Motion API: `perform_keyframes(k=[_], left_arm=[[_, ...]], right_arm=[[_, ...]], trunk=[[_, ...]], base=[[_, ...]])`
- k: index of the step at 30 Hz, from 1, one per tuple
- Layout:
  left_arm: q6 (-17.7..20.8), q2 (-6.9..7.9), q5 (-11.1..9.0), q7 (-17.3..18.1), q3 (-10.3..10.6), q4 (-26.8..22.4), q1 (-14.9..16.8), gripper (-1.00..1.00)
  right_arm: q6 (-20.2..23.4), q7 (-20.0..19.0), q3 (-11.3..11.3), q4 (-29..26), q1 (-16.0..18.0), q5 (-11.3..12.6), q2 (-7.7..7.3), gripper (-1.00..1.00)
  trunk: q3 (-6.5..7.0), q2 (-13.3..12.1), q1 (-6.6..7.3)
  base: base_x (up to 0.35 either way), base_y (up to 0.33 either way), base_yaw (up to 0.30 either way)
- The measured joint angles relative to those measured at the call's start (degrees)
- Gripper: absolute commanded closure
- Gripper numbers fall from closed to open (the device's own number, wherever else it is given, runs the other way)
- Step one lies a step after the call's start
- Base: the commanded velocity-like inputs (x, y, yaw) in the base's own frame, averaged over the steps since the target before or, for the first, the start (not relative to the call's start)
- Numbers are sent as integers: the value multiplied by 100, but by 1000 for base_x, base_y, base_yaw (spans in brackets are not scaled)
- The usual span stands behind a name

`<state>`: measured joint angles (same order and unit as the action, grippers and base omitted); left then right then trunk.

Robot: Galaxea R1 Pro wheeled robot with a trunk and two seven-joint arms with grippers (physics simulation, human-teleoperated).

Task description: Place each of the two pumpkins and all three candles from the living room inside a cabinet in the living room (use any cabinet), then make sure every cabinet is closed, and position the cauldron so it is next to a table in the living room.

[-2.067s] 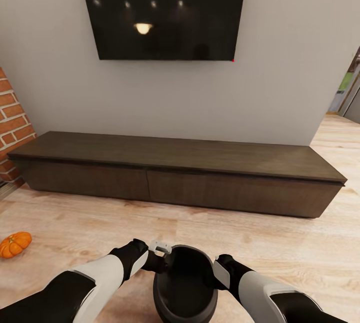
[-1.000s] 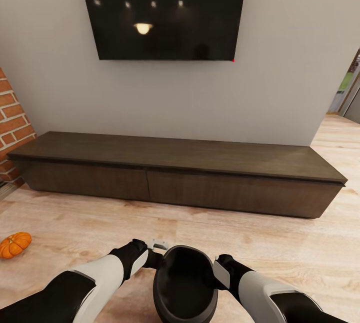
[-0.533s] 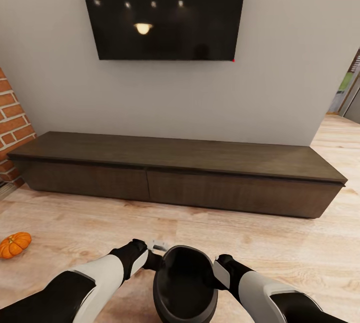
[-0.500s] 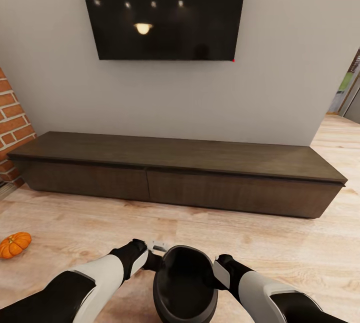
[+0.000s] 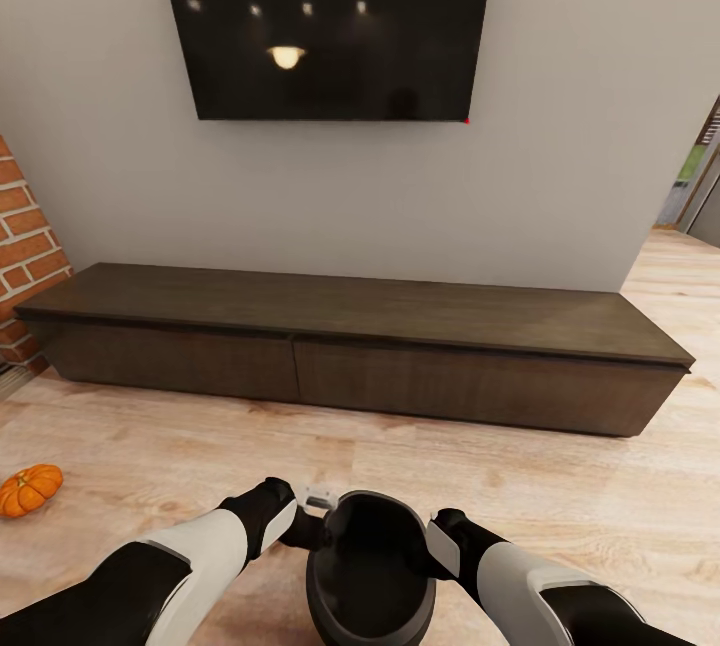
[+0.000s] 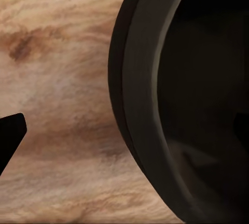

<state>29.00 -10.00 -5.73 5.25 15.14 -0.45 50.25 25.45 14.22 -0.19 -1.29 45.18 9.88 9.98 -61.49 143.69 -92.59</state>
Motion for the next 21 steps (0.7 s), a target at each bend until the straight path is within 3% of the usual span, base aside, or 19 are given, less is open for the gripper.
perform_keyframes(k=[8, 15, 21], left_arm=[[43, 0, -1, 263, -1, -1, 0, -100], [43, 0, -1, 293, 1, -2, 0, -100], [41, 0, -1, 278, -5, -2, 0, -100]], right_arm=[[-1, 0, 0, 0, 0, 0, 0, -100], [-1, 0, -1, 0, 0, 0, 0, -100], [0, 0, 0, 0, 0, 0, 0, -100]], trunk=[[0, 0, 0], [-132, 8, -16], [-133, 8, -15]], base=[[0, 0, 0], [0, 0, 0], [0, 0, 0]])
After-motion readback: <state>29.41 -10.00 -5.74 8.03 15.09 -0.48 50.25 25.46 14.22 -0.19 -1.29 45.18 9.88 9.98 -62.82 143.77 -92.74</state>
